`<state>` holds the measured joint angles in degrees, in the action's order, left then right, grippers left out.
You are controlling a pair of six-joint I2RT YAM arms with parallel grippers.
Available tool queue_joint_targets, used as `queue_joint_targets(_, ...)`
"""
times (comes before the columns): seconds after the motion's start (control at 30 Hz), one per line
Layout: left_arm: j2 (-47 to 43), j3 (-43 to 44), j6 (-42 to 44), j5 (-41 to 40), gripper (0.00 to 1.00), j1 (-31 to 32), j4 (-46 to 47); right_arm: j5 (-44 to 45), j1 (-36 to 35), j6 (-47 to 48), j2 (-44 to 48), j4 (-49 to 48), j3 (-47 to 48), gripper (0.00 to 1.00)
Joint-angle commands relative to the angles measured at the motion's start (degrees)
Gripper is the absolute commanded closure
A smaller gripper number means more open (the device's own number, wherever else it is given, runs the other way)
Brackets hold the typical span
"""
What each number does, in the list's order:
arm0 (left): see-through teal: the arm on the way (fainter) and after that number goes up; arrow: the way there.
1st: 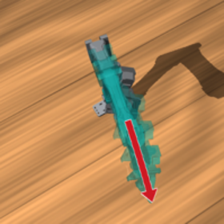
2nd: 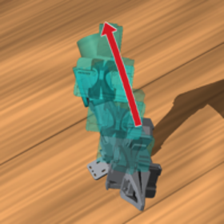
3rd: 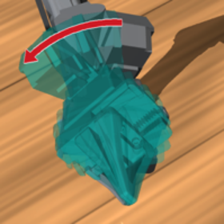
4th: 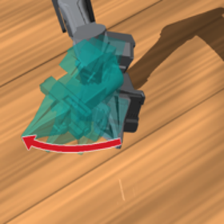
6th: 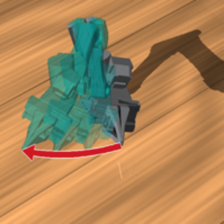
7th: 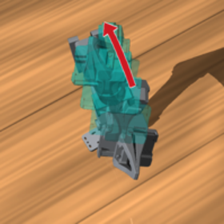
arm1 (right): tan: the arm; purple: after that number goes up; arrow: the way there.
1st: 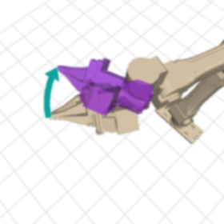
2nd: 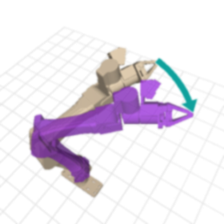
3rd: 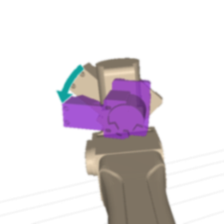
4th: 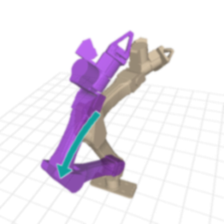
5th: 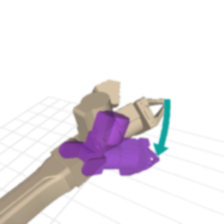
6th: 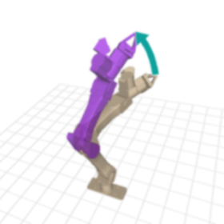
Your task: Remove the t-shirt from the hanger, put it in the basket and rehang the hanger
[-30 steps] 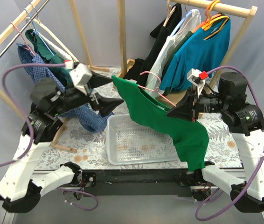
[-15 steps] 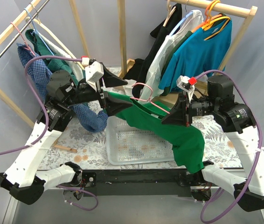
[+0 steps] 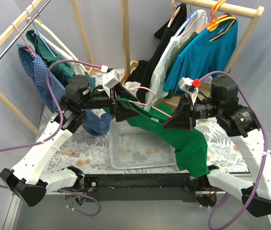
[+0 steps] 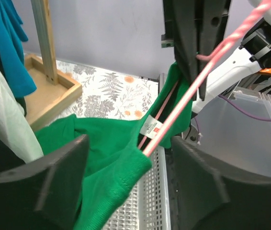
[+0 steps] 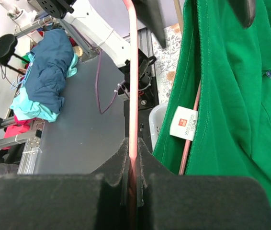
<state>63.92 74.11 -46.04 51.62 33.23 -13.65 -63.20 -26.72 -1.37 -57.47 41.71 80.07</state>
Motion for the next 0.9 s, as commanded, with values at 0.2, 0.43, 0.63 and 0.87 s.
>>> queue_joint_targets(0.2, -2.3, -1.1, 0.3, -4.2, 0.92, 0.4, -1.7, 1.5, -0.5, 1.2, -0.5, -0.8, 2.9, 0.99)
queue_joint_targets(0.43, -3.1, -2.3, 0.5, -4.3, 1.0, 0.4, -2.1, 6.1, -0.4, 3.6, -0.1, -1.5, 3.2, 0.99)
queue_joint_targets(0.63, -3.2, -2.3, 0.3, -4.9, 1.0, 0.4, -2.1, 10.2, -0.4, 3.6, 1.6, -5.4, 3.7, 0.54)
queue_joint_targets(0.87, -2.7, -1.8, -1.0, -6.1, 1.0, 0.4, -2.1, 17.3, -0.6, 5.1, 2.4, -8.3, 5.4, 0.25)
